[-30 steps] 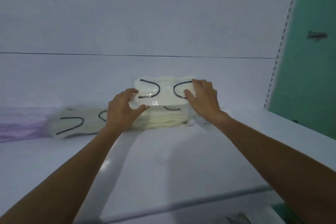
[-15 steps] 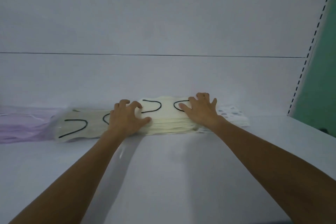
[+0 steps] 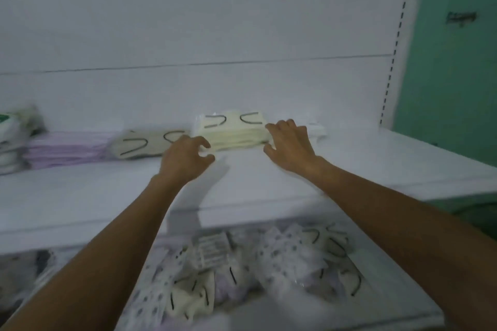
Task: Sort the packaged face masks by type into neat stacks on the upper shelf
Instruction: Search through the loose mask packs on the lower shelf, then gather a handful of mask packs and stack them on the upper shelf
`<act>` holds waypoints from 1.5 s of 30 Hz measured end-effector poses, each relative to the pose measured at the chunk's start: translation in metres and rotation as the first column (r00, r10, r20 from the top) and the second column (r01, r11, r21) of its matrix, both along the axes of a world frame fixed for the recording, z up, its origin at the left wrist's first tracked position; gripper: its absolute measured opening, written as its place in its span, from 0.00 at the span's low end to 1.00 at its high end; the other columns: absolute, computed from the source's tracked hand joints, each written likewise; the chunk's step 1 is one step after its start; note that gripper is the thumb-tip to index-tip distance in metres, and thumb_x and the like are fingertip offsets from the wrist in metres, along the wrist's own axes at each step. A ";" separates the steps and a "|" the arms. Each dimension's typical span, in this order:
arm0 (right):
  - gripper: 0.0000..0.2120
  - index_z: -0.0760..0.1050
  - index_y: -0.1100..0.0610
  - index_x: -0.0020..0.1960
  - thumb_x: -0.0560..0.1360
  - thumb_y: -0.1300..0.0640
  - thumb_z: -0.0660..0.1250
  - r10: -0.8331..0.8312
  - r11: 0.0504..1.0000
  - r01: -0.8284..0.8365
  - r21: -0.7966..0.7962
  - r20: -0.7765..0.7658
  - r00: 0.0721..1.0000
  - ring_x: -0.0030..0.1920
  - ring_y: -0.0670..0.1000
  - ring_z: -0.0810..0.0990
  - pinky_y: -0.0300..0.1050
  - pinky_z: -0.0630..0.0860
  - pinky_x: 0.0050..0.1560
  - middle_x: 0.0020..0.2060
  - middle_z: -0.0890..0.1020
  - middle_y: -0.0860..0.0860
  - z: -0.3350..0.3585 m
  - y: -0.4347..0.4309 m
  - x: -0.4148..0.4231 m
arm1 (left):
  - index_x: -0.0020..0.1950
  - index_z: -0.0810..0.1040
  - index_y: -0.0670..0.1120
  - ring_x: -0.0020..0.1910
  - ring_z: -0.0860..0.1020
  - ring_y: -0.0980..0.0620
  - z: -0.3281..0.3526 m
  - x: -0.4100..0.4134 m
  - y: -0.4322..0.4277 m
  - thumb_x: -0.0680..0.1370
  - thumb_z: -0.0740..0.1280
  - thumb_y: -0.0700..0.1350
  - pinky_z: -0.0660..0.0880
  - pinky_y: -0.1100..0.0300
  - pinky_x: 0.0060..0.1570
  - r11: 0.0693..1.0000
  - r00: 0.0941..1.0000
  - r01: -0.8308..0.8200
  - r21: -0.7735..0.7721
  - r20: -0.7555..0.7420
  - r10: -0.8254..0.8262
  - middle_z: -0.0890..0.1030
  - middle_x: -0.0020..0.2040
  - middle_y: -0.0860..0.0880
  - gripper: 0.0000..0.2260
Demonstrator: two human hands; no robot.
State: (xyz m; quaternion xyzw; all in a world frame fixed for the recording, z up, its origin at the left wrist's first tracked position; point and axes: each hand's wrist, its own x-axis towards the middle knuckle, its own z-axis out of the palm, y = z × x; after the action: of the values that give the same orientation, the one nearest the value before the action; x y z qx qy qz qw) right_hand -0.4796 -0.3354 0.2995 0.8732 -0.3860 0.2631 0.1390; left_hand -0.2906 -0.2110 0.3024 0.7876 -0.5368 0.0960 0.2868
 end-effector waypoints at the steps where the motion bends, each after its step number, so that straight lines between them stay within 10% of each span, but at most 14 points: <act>1: 0.21 0.66 0.59 0.68 0.77 0.52 0.57 0.002 1.000 -0.002 -0.001 0.015 1.000 0.61 0.58 0.68 0.53 0.65 0.56 0.60 0.74 0.57 -0.006 0.015 -0.011 | 0.58 0.78 0.50 0.57 0.75 0.45 -0.006 -0.009 0.015 0.74 0.68 0.51 0.72 0.50 0.58 1.000 1.000 -0.009 -0.027 -0.004 0.009 0.76 0.59 0.45 0.14; 8: 0.23 0.75 0.67 0.56 0.60 0.70 0.69 0.203 0.974 -0.199 -0.112 0.022 0.979 0.38 0.62 0.78 0.48 0.71 0.35 0.43 0.78 0.61 -0.054 0.119 -0.073 | 0.59 0.76 0.43 0.54 0.76 0.41 -0.059 -0.073 0.116 0.74 0.67 0.45 0.74 0.49 0.52 0.999 0.999 -0.045 -0.008 0.029 0.045 0.75 0.56 0.41 0.14; 21: 0.21 0.65 0.59 0.67 0.74 0.61 0.60 0.099 0.910 -0.020 0.415 -0.170 0.980 0.61 0.58 0.72 0.50 0.73 0.53 0.62 0.72 0.56 -0.185 0.165 -0.122 | 0.66 0.68 0.43 0.41 0.74 0.48 -0.172 -0.111 0.167 0.74 0.67 0.41 0.71 0.55 0.50 0.968 0.944 0.139 0.209 -0.322 -0.065 0.74 0.59 0.39 0.21; 29: 0.28 0.60 0.56 0.73 0.75 0.56 0.62 -0.019 0.833 0.138 0.537 -0.221 0.975 0.70 0.55 0.62 0.46 0.64 0.63 0.71 0.64 0.54 -0.263 0.136 -0.118 | 0.67 0.67 0.43 0.52 0.76 0.44 -0.249 -0.088 0.144 0.74 0.68 0.41 0.69 0.60 0.49 0.956 0.875 0.141 0.256 -0.485 0.000 0.72 0.60 0.40 0.22; 45: 0.31 0.63 0.61 0.71 0.73 0.54 0.69 -0.022 0.621 0.116 0.775 -0.131 0.991 0.68 0.61 0.67 0.57 0.68 0.64 0.66 0.68 0.60 -0.346 0.016 -0.095 | 0.66 0.71 0.42 0.58 0.74 0.41 -0.343 -0.067 0.037 0.73 0.69 0.41 0.70 0.56 0.55 0.939 0.849 0.117 0.323 -0.524 0.074 0.75 0.60 0.39 0.21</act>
State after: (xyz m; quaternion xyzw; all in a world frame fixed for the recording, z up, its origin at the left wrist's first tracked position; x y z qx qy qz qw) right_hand -0.5750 -0.3195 -0.0463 0.8445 -0.4869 0.0161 -0.2225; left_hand -0.3572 -0.1737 -0.0408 0.8150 -0.4543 -0.2222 0.2828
